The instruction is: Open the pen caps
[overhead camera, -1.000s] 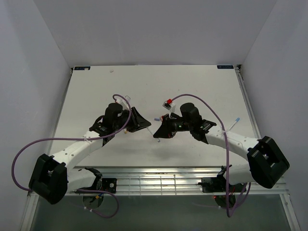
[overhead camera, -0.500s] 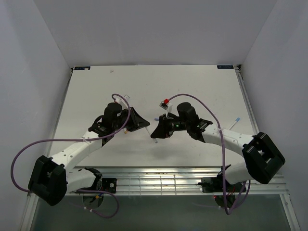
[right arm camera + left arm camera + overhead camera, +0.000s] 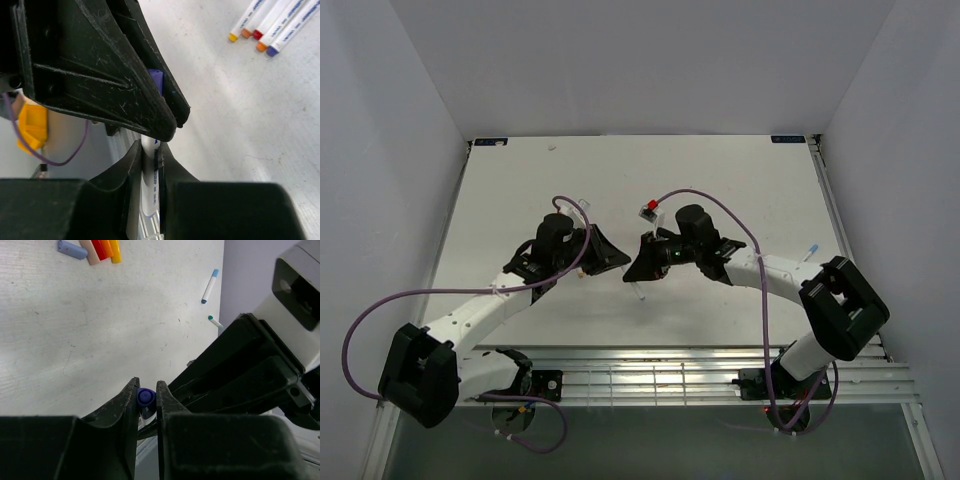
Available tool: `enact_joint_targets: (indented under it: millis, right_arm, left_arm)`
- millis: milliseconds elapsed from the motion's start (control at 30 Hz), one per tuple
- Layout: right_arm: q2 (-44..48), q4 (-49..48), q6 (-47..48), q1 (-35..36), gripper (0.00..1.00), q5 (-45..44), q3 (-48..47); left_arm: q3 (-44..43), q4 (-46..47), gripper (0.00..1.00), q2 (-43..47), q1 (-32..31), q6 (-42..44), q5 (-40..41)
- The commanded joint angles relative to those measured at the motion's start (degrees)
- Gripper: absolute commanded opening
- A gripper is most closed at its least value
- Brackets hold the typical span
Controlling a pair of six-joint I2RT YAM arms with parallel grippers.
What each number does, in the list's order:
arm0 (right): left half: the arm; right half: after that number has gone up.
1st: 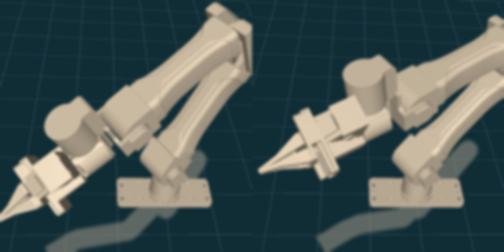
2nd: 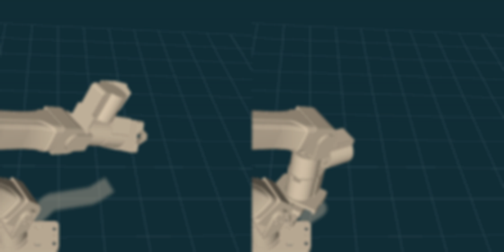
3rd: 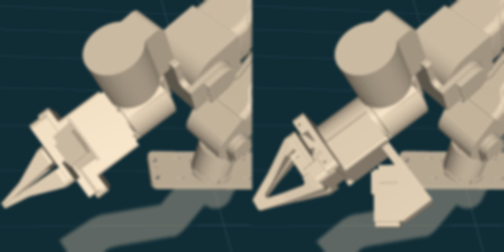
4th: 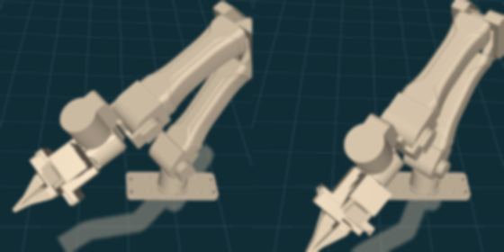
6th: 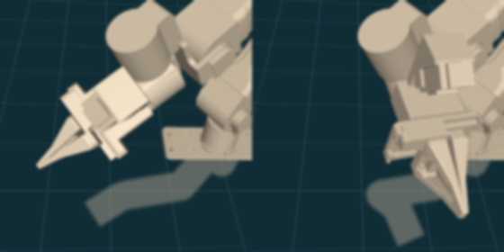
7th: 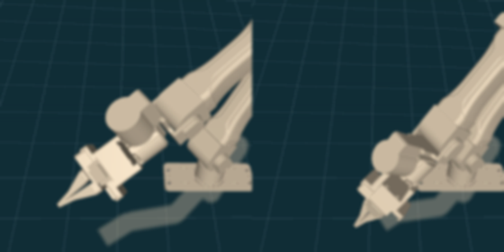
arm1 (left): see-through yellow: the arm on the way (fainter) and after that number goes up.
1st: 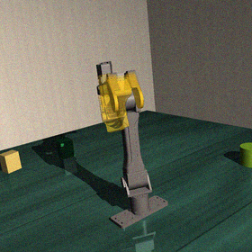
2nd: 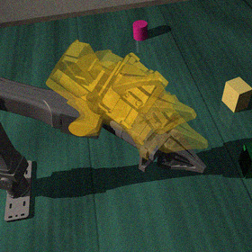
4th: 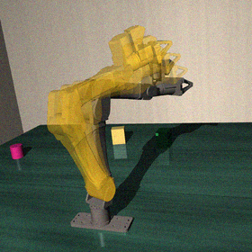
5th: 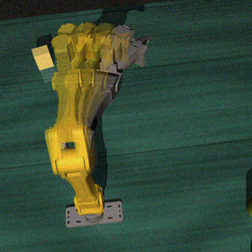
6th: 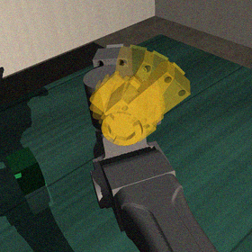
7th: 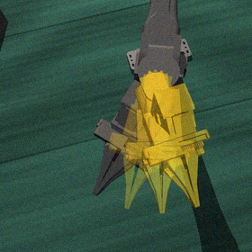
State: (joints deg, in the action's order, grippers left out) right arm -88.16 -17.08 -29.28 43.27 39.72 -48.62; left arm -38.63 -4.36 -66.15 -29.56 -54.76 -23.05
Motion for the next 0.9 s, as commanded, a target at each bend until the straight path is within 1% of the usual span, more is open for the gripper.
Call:
enact_joint_targets:
  millis: [0,33,67,100,133,167,200,233,267,300,367,400,467,500,567,600,633,667,700,733,767,800,833,867]
  right_arm:
    - [0.1,4.7,3.9,2.9,0.08,-9.3,-3.7]
    - [0.4,9.0,8.4,4.3,0.08,-15.7,-6.0]
    - [0.6,15.9,10.3,7.9,0.08,-22.0,-7.2]
    - [0.6,18.9,11.4,9.5,0.08,-34.7,-8.1]
    - [0.1,21.5,12.2,11.0,0.08,-41.9,-8.9]
    - [-0.4,24.0,13.5,14.4,0.08,-48.8,-10.9]
    - [-1.3,30.2,13.9,16.1,0.08,-63.7,-12.3]
    - [-2.4,33.7,14.1,17.6,0.08,-70.7,-13.6]
    - [-4.3,36.3,13.6,19.1,0.08,-74.8,-15.3]
    - [-4.5,37.8,13.5,19.0,0.08,-77.4,-15.2]
    - [-2.6,35.1,15.1,18.3,0.08,-73.5,-12.4]
    - [-1.3,30.5,16.1,17.8,0.08,-65.9,-11.2]
    - [1.4,25.1,17.1,16.0,0.08,-55.5,-8.8]
    - [1.9,23.0,16.2,15.1,0.08,-44.5,-6.9]
    - [2.6,14.6,15.7,13.1,0.08,-32.4,-4.8]
    - [2.6,11.8,15.0,12.7,0.08,-24.1,-2.8]
    - [1.9,6.2,12.6,11.9,0.08,-19.4,-2.0]
    - [1.1,3.6,10.8,11.5,0.08,-14.7,-1.6]
    - [0.2,0.9,8.6,11.1,0.08,-6.7,-1.3]
    - [-1.2,-2.6,3.4,11.0,0.08,-3.3,-0.1]
    - [-2.0,-11.2,0.3,10.9,0.08,-0.4,0.7]
    - [-2.9,-16.1,-3.2,10.9,0.08,4.9,1.6]
    - [-4.7,-20.7,-6.5,10.9,0.08,7.6,2.5]
    - [-5.6,-25.4,-13.2,10.9,0.08,9.6,2.8]
  left_arm:
    - [-3.6,-1.3,0.0,-0.4,0.0,-2.4,2.4]
    - [-5.8,-4.4,0.0,-1.3,0.0,-2.7,3.7]
    - [-7.3,-6.3,0.0,-3.4,0.0,-2.7,5.1]
    - [-9.0,-8.3,0.0,-4.6,0.0,-2.6,8.8]
    - [-11.5,-10.8,0.0,-5.6,0.0,-2.7,9.9]
    - [-12.5,-11.3,0.0,-6.3,0.0,-2.3,10.8]
    - [-13.5,-11.5,0.0,-7.6,0.0,-1.8,11.8]
    - [-14.4,-12.3,0.0,-8.3,0.0,-1.2,13.5]
    - [-16.7,-13.1,0.0,-9.3,0.2,-0.4,14.1]
    - [-17.6,-13.6,0.0,-10.7,0.3,0.3,14.3]
    - [-17.4,-12.3,0.0,-10.9,0.6,0.8,13.5]
    - [-16.7,-11.5,0.0,-9.9,0.6,0.9,13.4]
    - [-14.6,-8.0,0.0,-8.3,1.6,0.8,12.4]
    - [-12.9,-7.5,0.0,-7.4,2.1,1.4,12.2]
    - [-12.3,-8.0,0.0,-5.8,4.2,2.6,12.4]
    - [-12.8,-9.3,0.0,-5.5,4.9,3.1,12.8]
    - [-13.0,-10.9,0.0,-4.9,6.3,4.1,12.9]
    - [-13.1,-11.5,0.0,-4.4,7.1,4.4,12.9]
    - [-12.9,-11.5,0.0,-3.7,7.8,4.4,12.7]
    - [-12.0,-10.4,0.0,-3.1,8.7,4.4,12.2]
    - [-11.6,-10.2,0.0,-2.0,9.1,4.4,12.2]
    - [-11.5,-10.1,0.0,-1.7,9.3,4.5,12.1]
    - [-11.6,-10.2,0.0,-1.5,9.8,4.8,12.1]
    - [-11.6,-10.5,0.0,-1.2,9.9,5.3,12.3]
